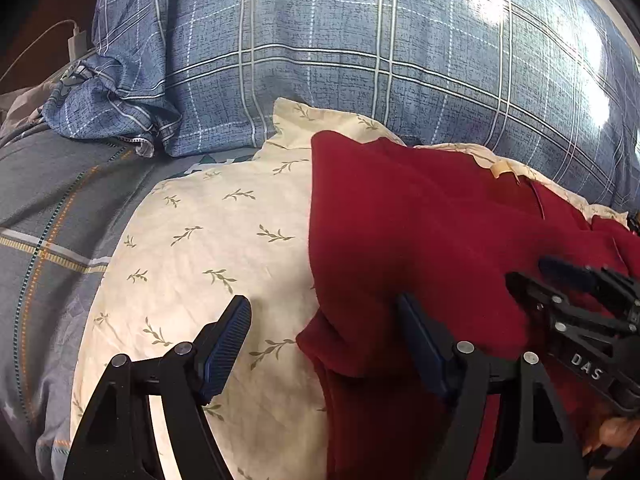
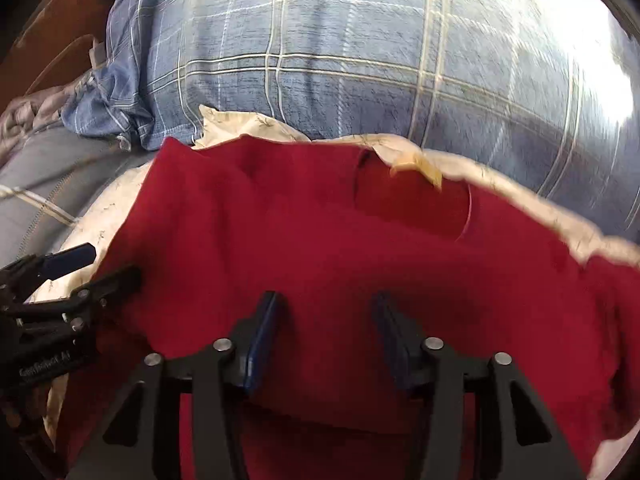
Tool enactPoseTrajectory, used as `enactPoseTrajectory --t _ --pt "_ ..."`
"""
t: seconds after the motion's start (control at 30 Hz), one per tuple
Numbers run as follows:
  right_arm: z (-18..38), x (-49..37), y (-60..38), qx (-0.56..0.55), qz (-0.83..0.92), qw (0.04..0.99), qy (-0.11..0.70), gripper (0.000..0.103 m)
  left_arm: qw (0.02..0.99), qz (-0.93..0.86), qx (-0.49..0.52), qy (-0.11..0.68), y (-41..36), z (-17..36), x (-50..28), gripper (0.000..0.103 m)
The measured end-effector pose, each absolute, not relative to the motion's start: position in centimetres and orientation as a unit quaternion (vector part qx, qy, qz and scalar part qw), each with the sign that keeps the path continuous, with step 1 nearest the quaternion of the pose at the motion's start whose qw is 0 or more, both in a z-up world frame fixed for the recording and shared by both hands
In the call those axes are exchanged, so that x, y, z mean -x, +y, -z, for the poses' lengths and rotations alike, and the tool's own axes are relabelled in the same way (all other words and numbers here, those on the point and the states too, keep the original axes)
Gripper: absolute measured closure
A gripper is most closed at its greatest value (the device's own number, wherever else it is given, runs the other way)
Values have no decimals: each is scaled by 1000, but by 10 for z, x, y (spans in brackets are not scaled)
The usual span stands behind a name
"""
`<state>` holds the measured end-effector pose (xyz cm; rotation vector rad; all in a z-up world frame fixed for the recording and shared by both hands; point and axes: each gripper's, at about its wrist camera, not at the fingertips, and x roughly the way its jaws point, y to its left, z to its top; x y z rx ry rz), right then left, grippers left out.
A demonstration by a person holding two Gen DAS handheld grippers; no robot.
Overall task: Fold small clothes
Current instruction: 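Grasp the other sleeve with the right gripper and lift it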
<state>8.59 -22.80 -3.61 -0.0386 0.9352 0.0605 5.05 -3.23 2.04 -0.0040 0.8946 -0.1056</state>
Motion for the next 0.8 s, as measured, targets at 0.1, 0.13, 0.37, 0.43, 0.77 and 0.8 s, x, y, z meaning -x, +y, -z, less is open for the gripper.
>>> enactPoseTrajectory --t 0.1,0.13,0.37,0.43,0.77,0.8 --pt "22 -82 -237 -4 -31 882 471 52 904 54 -2 424 -34 -22 -47 28" --pt "14 -78 -242 -16 -35 884 466 50 905 59 0 421 -34 -24 -46 28" --pt "-62 -19 -358 -64 92 917 382 29 907 68 13 416 -27 -29 -41 28" --pt "-74 -8 -402 -85 142 914 370 25 906 64 17 418 -26 -29 -42 28" --pt "-7 -6 -594 -249 302 838 381 28 904 63 13 424 -31 -27 -46 28" --pt "-2 -9 -600 -261 300 836 378 29 903 63 12 425 -32 -26 -47 28"
